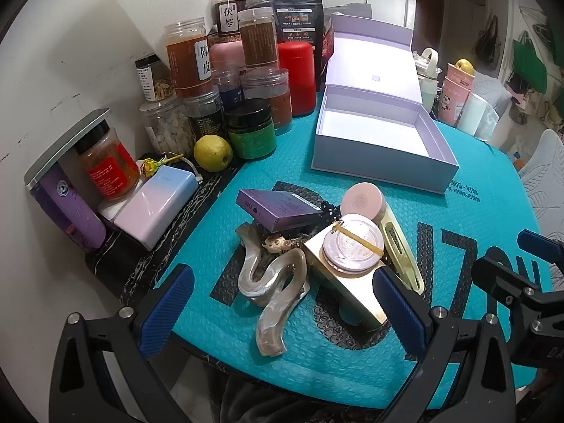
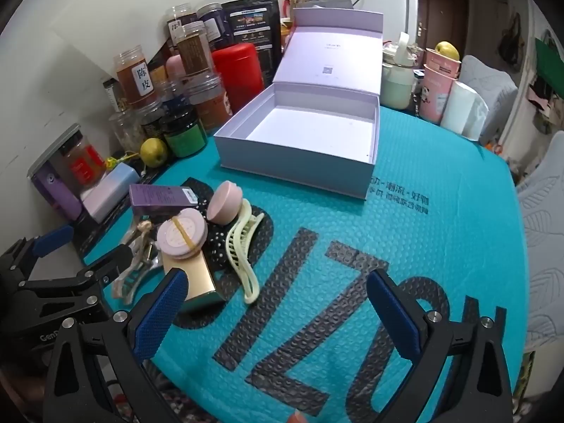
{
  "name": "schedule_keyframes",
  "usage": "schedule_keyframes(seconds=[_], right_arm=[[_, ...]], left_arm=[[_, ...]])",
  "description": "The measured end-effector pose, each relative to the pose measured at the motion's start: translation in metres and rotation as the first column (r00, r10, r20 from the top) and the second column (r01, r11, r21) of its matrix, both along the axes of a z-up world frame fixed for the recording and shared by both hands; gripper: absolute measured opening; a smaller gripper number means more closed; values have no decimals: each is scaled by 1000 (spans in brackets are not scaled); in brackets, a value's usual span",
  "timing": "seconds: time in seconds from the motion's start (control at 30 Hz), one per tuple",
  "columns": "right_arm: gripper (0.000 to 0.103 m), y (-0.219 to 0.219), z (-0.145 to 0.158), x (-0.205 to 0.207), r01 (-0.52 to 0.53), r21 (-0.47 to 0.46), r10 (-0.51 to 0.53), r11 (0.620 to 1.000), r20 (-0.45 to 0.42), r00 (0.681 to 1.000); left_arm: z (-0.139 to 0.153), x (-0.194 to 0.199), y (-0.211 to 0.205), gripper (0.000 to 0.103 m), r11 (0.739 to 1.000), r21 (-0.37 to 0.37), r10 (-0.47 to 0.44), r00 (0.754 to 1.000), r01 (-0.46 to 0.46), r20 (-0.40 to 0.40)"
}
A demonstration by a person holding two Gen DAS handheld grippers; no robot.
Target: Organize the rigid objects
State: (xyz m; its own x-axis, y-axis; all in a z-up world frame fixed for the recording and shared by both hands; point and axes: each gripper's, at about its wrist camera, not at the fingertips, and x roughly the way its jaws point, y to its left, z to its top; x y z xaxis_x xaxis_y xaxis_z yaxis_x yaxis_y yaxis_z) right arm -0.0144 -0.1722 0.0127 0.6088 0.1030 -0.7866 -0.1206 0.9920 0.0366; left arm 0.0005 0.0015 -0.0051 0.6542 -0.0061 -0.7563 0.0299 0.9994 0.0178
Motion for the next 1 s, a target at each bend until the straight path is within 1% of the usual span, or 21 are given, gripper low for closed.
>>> schedule_keyframes(seconds=[1.0], right_arm=[[103,-1,1,-1,1,2,-1,1000,12,1000]], left_arm=[[4,-1,3,103,1000,-15,-1,1000,1,0]])
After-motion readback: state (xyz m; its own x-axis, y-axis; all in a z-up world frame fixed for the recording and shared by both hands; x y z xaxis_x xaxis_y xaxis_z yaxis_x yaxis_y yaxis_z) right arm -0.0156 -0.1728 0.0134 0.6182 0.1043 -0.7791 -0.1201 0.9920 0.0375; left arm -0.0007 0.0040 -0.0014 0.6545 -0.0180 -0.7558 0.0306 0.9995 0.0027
